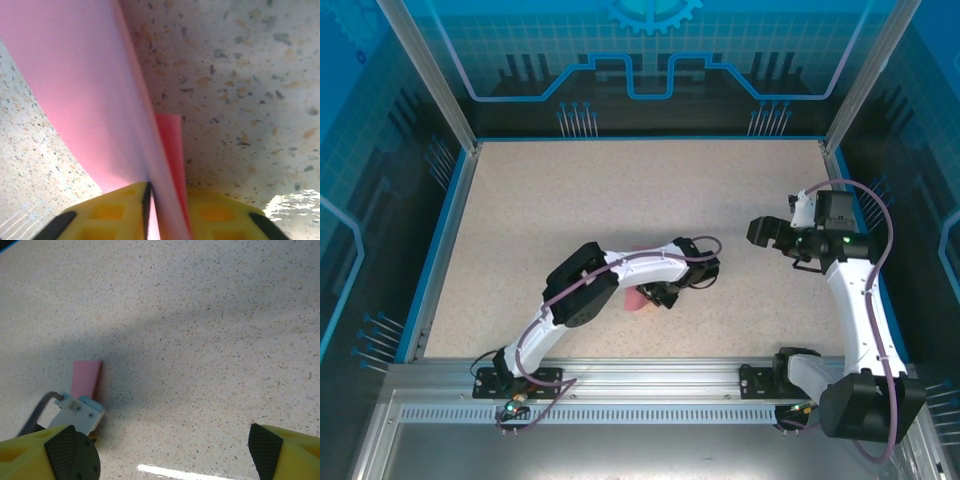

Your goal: Fold a paper plane with a square sheet of paper (fold left side to right side)

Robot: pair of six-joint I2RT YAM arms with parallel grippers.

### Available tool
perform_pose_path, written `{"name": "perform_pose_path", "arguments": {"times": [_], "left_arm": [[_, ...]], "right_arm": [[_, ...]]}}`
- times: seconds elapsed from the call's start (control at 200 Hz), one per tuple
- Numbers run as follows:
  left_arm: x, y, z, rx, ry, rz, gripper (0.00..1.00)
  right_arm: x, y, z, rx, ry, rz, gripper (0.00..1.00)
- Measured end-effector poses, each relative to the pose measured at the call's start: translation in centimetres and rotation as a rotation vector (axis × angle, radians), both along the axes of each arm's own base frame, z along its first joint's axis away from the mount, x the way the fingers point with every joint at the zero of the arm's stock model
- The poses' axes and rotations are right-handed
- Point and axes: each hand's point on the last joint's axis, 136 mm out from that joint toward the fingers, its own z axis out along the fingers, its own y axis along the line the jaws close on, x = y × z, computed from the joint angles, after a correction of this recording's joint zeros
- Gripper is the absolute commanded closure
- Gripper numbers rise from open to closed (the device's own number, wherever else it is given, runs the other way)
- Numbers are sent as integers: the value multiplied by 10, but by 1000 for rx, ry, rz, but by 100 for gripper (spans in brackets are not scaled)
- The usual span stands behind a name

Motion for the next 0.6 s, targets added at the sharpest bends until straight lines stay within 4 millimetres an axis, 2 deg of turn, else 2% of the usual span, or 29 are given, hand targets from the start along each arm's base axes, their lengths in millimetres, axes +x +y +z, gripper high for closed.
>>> {"name": "perform_pose_path", "arguments": {"times": [0.11,0.275,0.34,0.445,0.545,0.6], "left_arm": [[-3,-10,3,-116,46,34,64],[-8,-50,16,-374,103,38,49],[-10,-63,29,-484,121,37,44],[-7,-73,56,-644,129,48,34],[0,-72,82,-775,123,66,22],[3,-69,93,-833,121,70,20]], "right_arm": [[1,3,-2,21,13,10,7],[2,10,-4,66,27,38,7],[2,14,-6,89,35,52,7],[4,20,-9,125,52,71,7],[5,24,-14,156,71,86,6],[5,27,-17,168,83,92,6]]}}
